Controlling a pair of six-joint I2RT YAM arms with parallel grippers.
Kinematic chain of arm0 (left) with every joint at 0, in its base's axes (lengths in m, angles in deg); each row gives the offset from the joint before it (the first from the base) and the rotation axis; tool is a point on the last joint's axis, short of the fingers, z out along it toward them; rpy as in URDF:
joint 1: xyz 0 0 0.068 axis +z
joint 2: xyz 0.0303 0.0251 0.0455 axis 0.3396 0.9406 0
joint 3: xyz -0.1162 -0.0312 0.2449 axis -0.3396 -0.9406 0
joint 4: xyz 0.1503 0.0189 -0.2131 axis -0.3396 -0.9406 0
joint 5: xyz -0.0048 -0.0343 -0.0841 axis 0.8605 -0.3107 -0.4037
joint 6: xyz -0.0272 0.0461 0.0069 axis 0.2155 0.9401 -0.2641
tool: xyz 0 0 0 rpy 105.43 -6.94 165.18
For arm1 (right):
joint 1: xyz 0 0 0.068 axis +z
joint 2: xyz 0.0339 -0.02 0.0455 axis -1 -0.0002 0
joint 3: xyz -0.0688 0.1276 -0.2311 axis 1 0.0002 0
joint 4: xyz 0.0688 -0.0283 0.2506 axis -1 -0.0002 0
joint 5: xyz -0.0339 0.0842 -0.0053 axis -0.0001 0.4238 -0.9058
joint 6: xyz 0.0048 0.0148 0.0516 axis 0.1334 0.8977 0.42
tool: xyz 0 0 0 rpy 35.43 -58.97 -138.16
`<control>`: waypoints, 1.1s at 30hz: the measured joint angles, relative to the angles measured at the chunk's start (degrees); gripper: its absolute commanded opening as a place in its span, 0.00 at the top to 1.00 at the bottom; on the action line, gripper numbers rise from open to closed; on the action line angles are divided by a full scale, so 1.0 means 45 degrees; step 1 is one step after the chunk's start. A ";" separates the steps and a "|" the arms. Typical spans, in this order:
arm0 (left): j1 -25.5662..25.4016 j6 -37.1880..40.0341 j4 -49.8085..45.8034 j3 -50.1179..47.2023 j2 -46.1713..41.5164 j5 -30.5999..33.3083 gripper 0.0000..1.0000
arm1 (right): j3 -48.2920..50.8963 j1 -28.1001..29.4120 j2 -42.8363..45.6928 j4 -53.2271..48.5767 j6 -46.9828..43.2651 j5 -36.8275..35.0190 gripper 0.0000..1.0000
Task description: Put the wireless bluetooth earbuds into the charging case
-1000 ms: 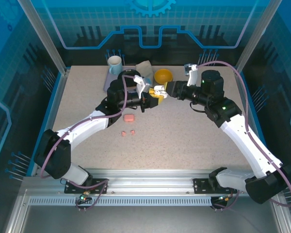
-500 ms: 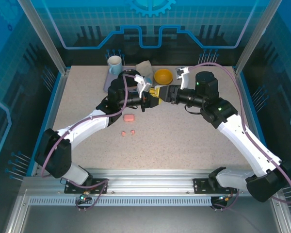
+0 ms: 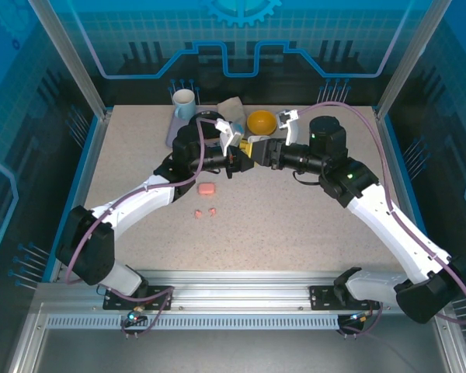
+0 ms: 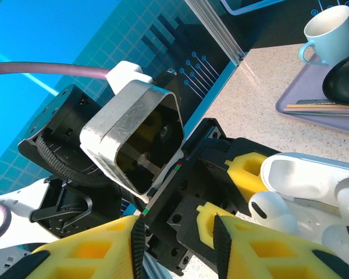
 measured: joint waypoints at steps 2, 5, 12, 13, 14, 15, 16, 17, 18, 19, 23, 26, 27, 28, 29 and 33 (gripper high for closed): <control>0.0000 0.0000 0.0000 0.0000 0.0000 0.0000 1.00 | 0.0000 -0.0049 -0.0068 0.0000 -0.0005 -0.0010 0.62; 0.0000 0.0005 0.0000 0.0000 0.0000 0.0000 1.00 | 0.0010 -0.0185 -0.0165 -0.0005 0.0000 -0.0010 0.62; 0.0000 0.0005 0.0000 0.0000 0.0000 0.0000 1.00 | 0.0126 -0.0709 -0.0209 -0.0005 0.0000 -0.0092 0.62; 0.0000 0.0000 0.0000 0.0000 0.0000 0.0000 1.00 | 0.0126 -0.0787 -0.0243 0.0005 0.0000 -0.0097 0.62; 0.0000 0.0005 0.0000 0.0000 0.0000 0.0000 1.00 | 0.0126 -0.0835 -0.0272 0.0000 0.0000 -0.0097 0.62; 0.0000 0.0000 0.0000 0.0000 0.0000 0.0000 1.00 | 0.0126 -0.0884 -0.0301 0.0000 0.0000 -0.0092 0.62; 0.0000 0.0005 0.0000 0.0000 0.0000 0.0000 1.00 | 0.0126 -0.0913 -0.0321 0.0010 0.0005 -0.0078 0.63; 0.0000 0.0005 0.0005 0.0000 0.0000 0.0000 1.00 | 0.0126 -0.0933 -0.0340 0.0010 0.0005 -0.0068 0.63; 0.0000 0.0005 0.0000 0.0000 0.0000 0.0000 1.00 | 0.0126 -0.0942 -0.0350 0.0010 0.0005 -0.0039 0.62; 0.0000 0.0005 0.0000 0.0000 0.0000 0.0000 1.00 | 0.0126 -0.0942 -0.0350 0.0010 0.0010 -0.0024 0.62; 0.0000 0.0005 0.0005 0.0000 0.0000 0.0000 1.00 | 0.0126 -0.0942 -0.0306 0.0010 0.0053 0.0053 0.63; 0.0000 0.0005 0.0010 0.0000 0.0000 0.0000 1.00 | 0.0131 -0.0884 -0.0078 0.0000 0.0092 0.0058 0.63; 0.0000 0.0005 0.0010 0.0000 0.0000 0.0000 1.00 | 0.0151 -0.0855 0.0034 0.0005 0.0097 0.0058 0.63; 0.0000 0.0000 0.0015 0.0000 0.0000 0.0000 1.00 | 0.0185 -0.0782 0.0189 0.0005 0.0097 0.0058 0.63; 0.0000 0.0000 0.0019 0.0000 0.0000 0.0000 1.00 | 0.0204 -0.0719 0.0316 0.0000 0.0097 0.0068 0.63; 0.0000 0.0000 0.0029 0.0000 0.0024 0.0000 1.00 | 0.0277 -0.0466 0.0563 0.0019 0.0141 0.0126 0.63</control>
